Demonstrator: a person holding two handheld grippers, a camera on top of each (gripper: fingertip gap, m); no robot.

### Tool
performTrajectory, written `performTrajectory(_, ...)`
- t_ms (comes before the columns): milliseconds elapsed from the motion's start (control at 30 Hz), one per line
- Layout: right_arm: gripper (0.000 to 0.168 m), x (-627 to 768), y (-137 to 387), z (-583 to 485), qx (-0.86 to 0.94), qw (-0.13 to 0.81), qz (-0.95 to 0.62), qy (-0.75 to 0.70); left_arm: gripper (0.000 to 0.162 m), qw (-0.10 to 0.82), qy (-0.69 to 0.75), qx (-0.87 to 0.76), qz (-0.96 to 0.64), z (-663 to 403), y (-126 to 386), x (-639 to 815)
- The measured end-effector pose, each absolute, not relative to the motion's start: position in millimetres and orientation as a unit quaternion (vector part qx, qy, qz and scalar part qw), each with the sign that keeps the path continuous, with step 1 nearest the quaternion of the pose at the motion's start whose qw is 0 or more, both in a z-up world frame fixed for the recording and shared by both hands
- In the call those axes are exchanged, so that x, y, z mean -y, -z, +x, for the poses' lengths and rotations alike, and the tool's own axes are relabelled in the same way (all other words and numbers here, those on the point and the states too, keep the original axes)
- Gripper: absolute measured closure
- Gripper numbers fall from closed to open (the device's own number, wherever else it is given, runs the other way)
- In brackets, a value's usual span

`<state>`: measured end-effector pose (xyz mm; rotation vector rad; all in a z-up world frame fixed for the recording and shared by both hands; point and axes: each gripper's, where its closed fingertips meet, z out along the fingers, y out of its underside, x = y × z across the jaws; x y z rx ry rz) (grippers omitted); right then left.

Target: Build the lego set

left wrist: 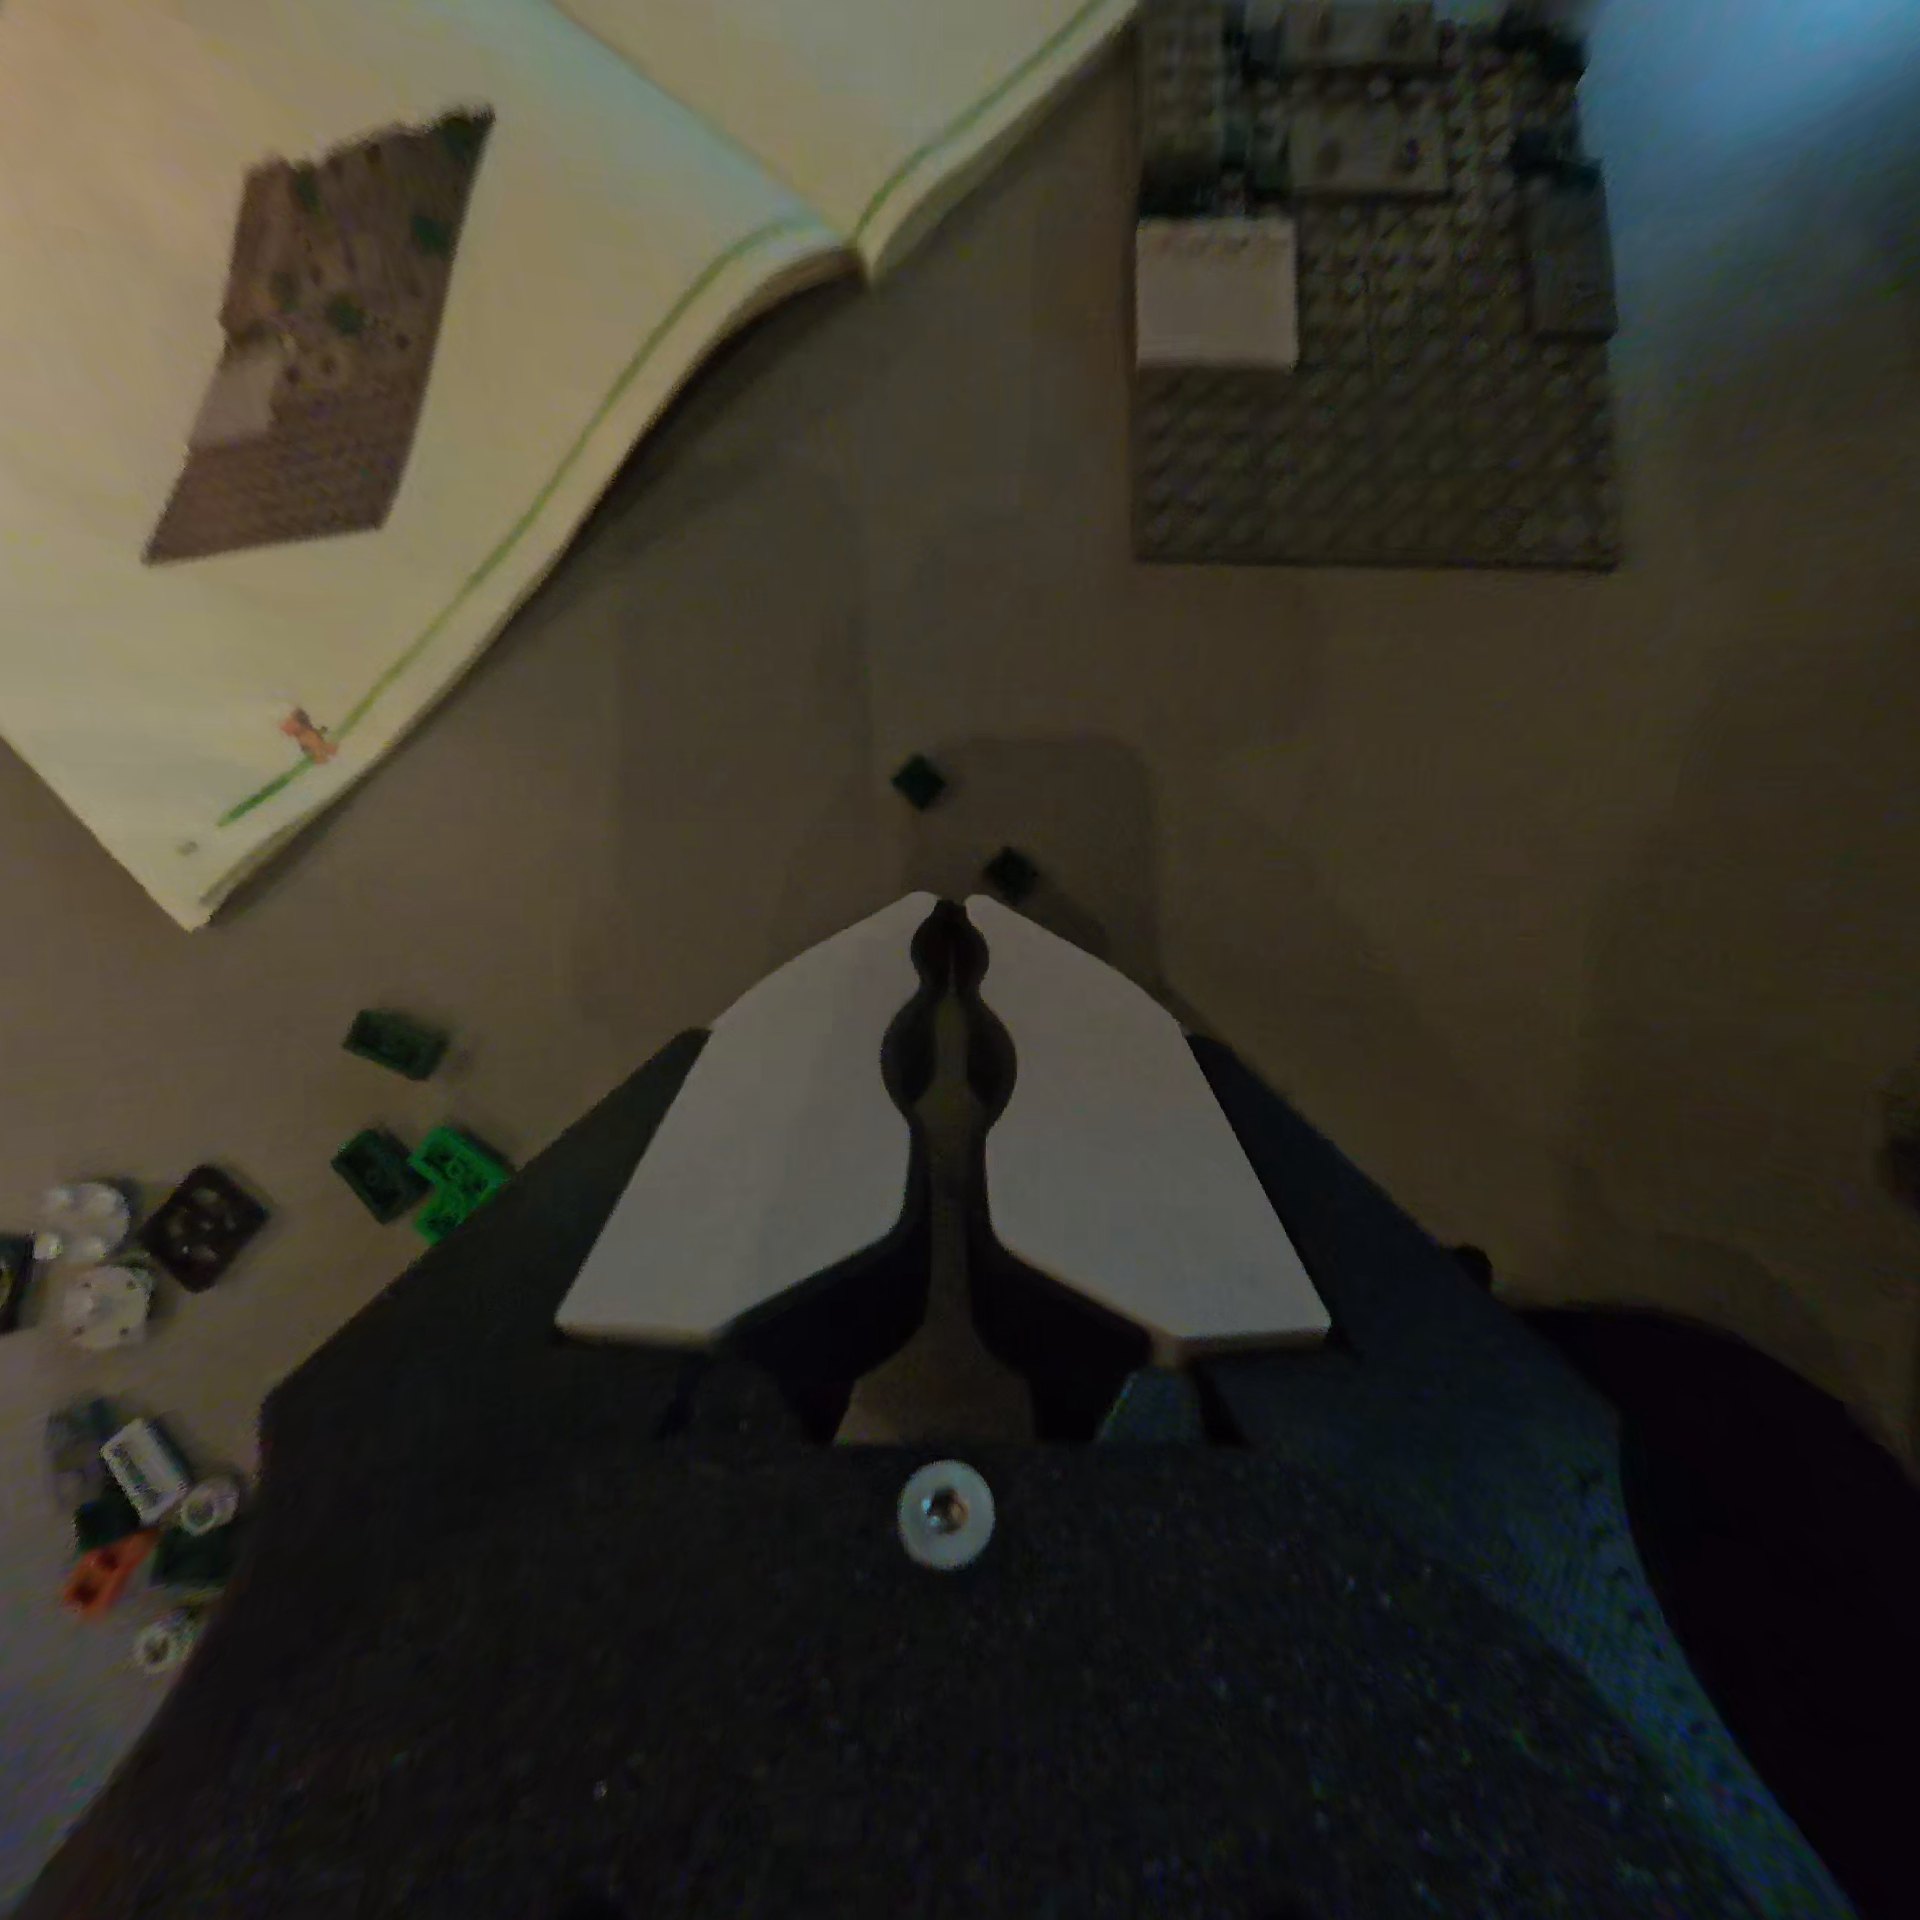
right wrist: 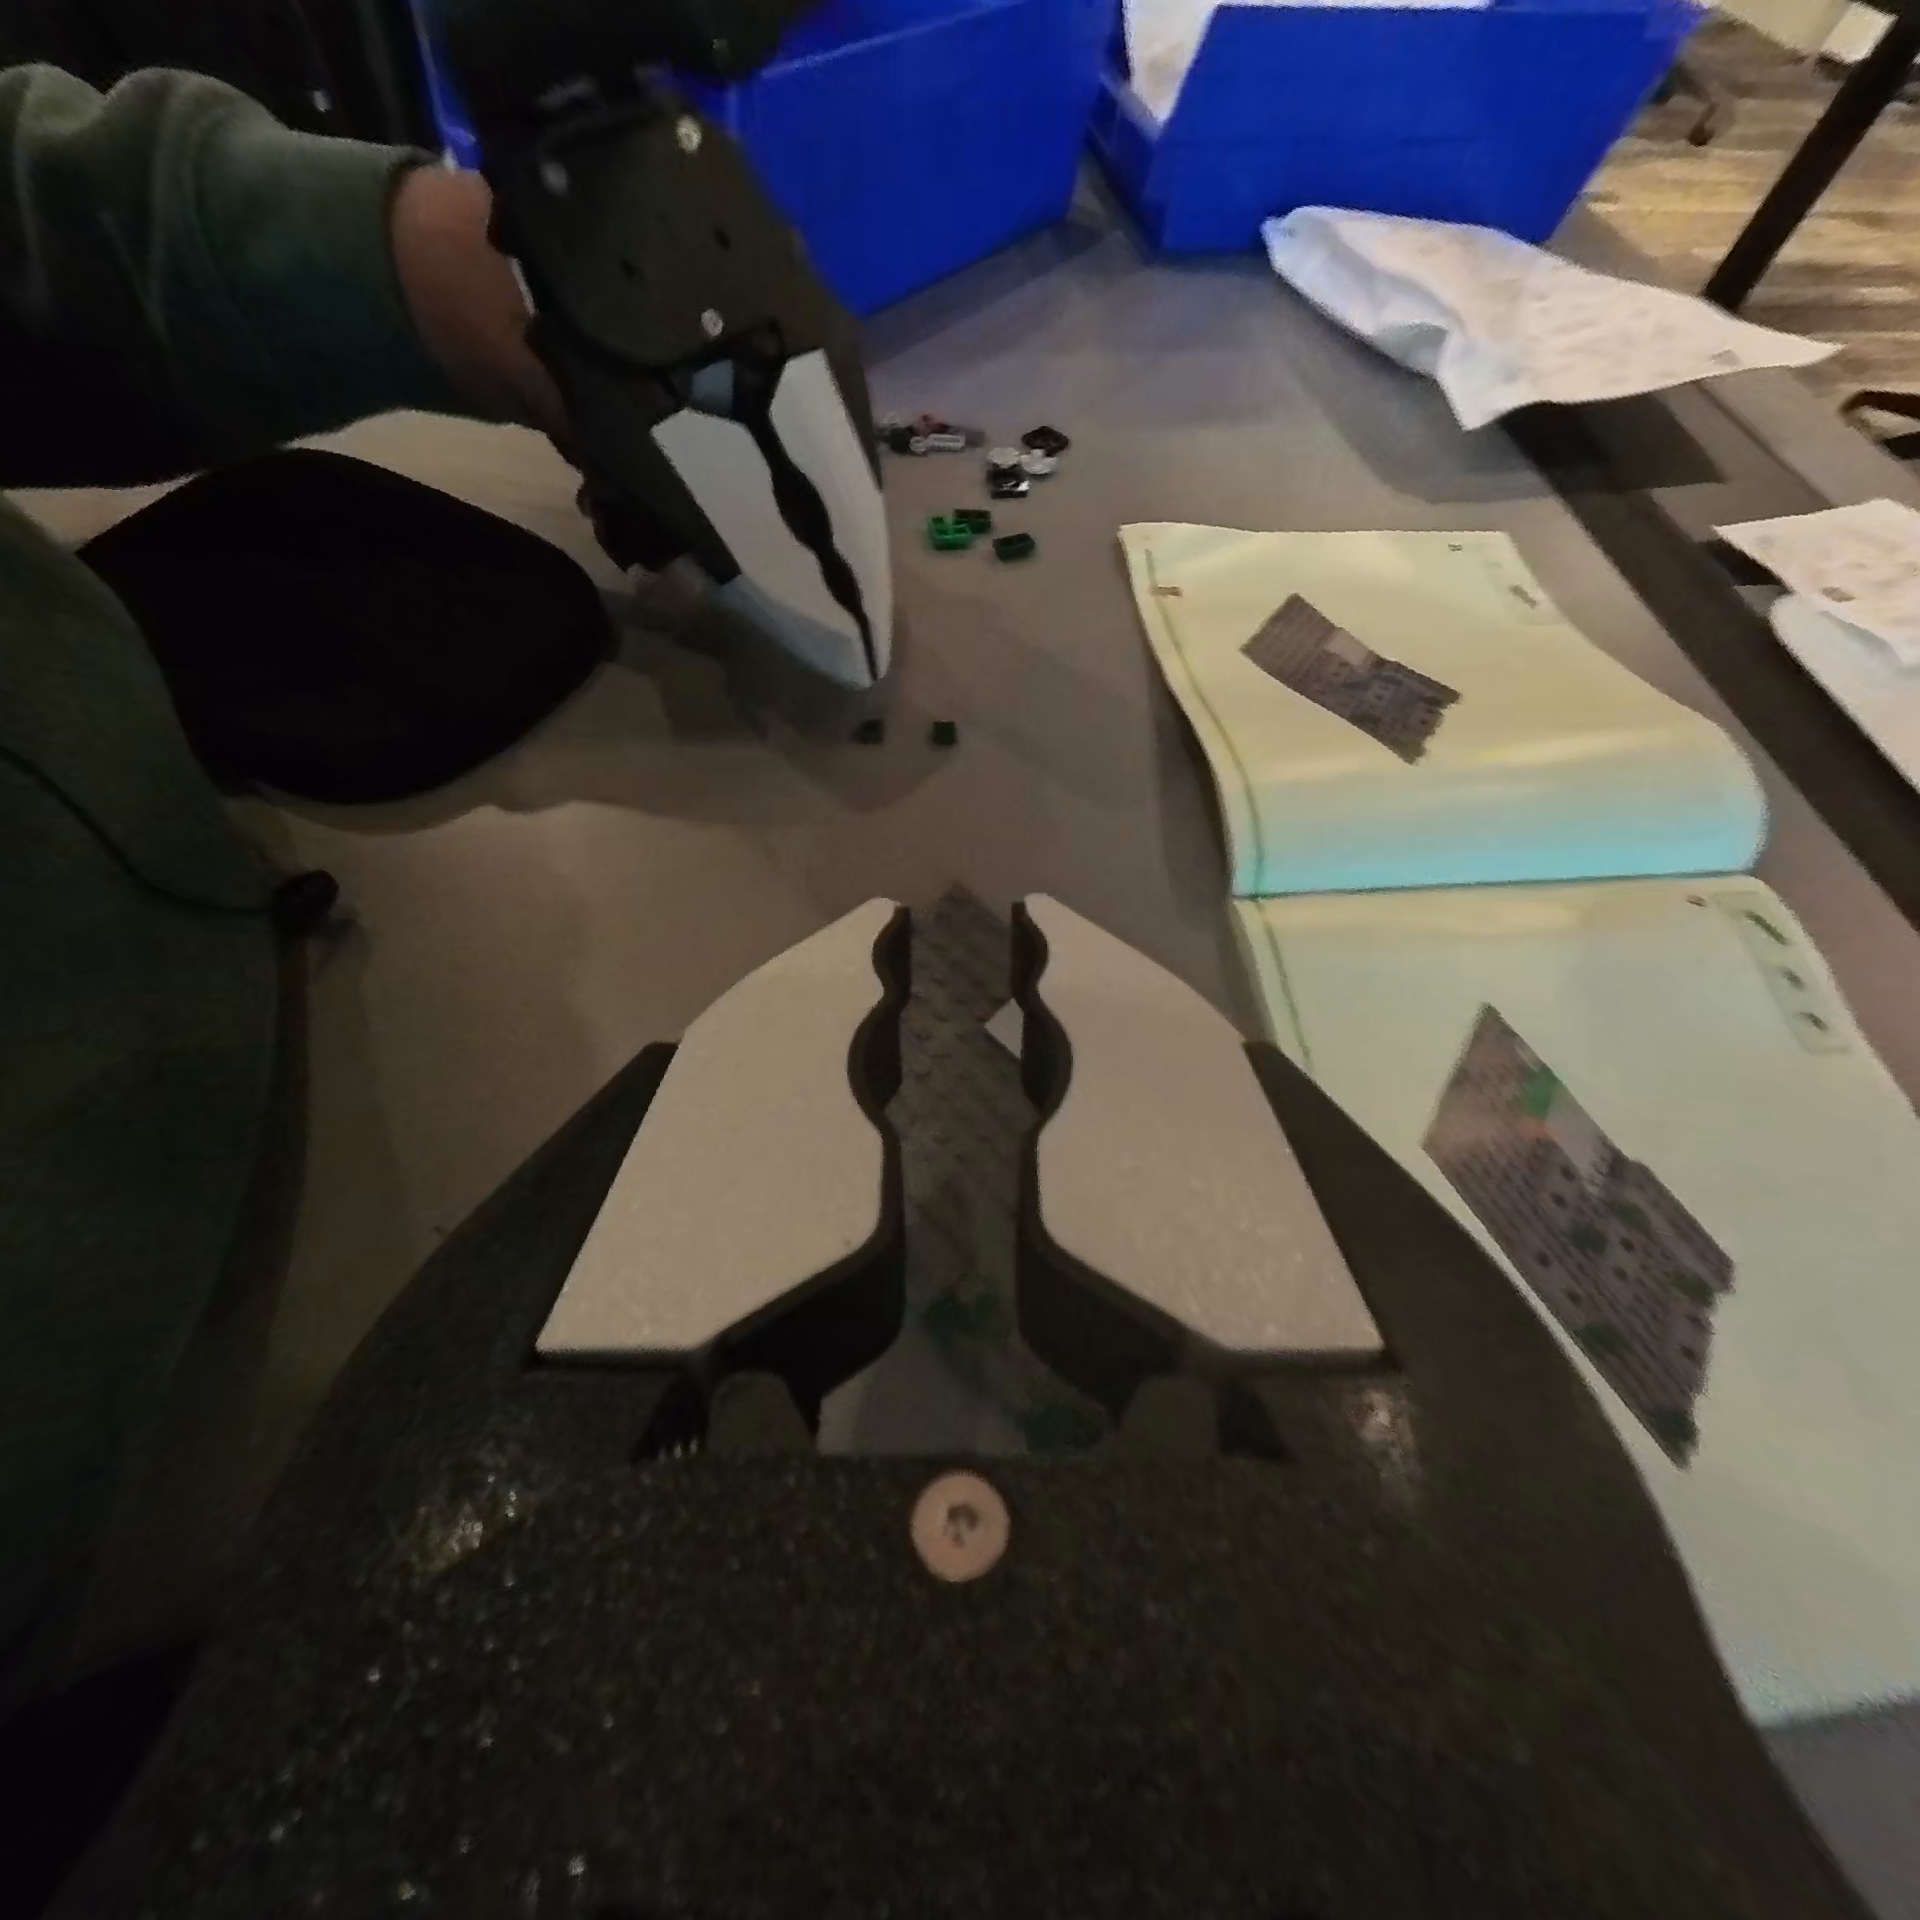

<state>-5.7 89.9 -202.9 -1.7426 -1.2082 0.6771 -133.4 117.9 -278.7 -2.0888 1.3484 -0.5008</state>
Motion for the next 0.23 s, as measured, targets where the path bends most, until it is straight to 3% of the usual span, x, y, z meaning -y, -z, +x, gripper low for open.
performTrajectory(200, 0.150, -89, 214, -35, 0.539, 0.418, -0.685, -0.255, 0.162, 0.299, 0.200, -0.539, -0.762, -126, 276, -112)
performTrajectory(233, 0.150, -89, 213, -38, 0.541, 0.417, -0.683, -0.258, 0.153, 0.292, 0.199, -0.548, -0.758, -125, 278, -110)
